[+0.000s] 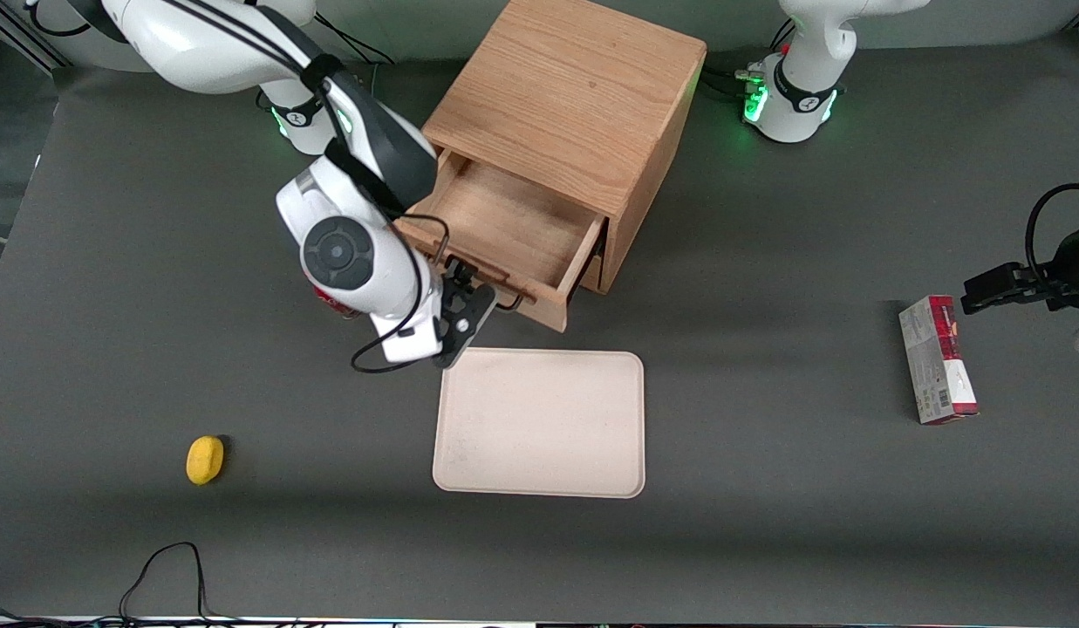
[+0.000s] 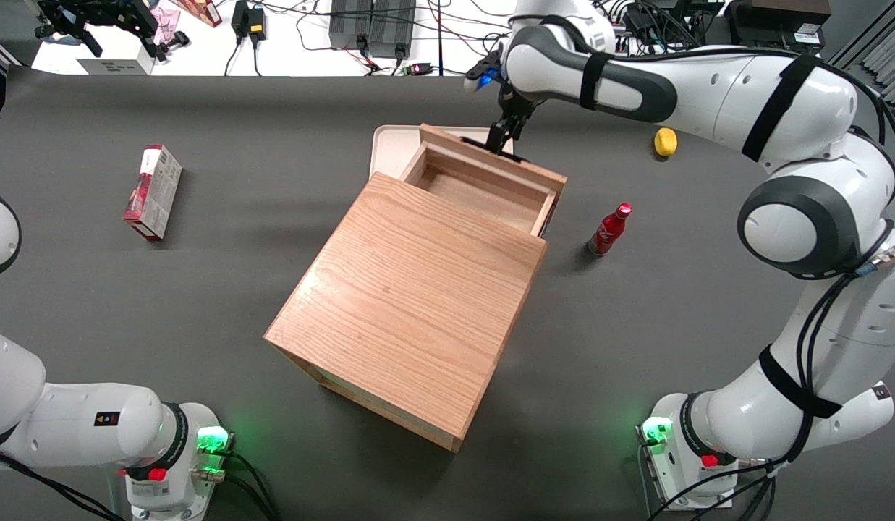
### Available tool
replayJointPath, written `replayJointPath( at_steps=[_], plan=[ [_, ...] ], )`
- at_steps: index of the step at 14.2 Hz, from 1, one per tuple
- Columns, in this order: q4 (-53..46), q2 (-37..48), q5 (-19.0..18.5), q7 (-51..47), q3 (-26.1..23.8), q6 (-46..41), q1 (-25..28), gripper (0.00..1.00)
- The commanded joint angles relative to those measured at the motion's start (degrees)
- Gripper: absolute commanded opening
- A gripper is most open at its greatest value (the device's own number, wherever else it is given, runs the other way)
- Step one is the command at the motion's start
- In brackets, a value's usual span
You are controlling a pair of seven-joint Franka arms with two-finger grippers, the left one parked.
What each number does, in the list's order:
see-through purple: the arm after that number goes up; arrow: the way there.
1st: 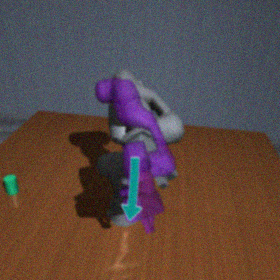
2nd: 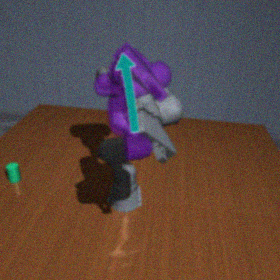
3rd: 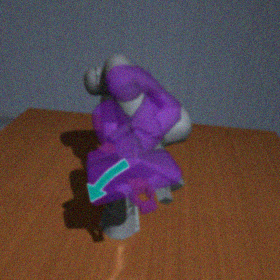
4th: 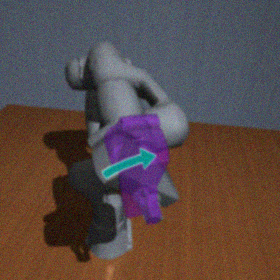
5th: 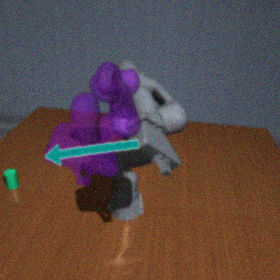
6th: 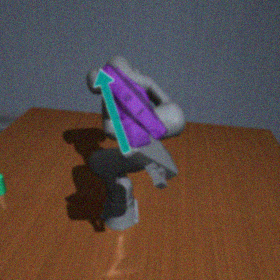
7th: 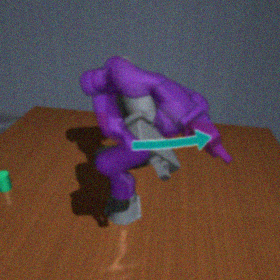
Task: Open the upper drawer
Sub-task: 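Pull the handle outward with the right gripper, sliding the drawer open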
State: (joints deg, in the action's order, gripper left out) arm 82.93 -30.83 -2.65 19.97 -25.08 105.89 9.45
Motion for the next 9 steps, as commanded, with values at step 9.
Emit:
replayJointPath(
  at_steps=[9],
  plan=[
    [-10.41, -0.73, -5.85, 0.95, 1.96, -1.55, 0.48, 1.00]
  ],
)
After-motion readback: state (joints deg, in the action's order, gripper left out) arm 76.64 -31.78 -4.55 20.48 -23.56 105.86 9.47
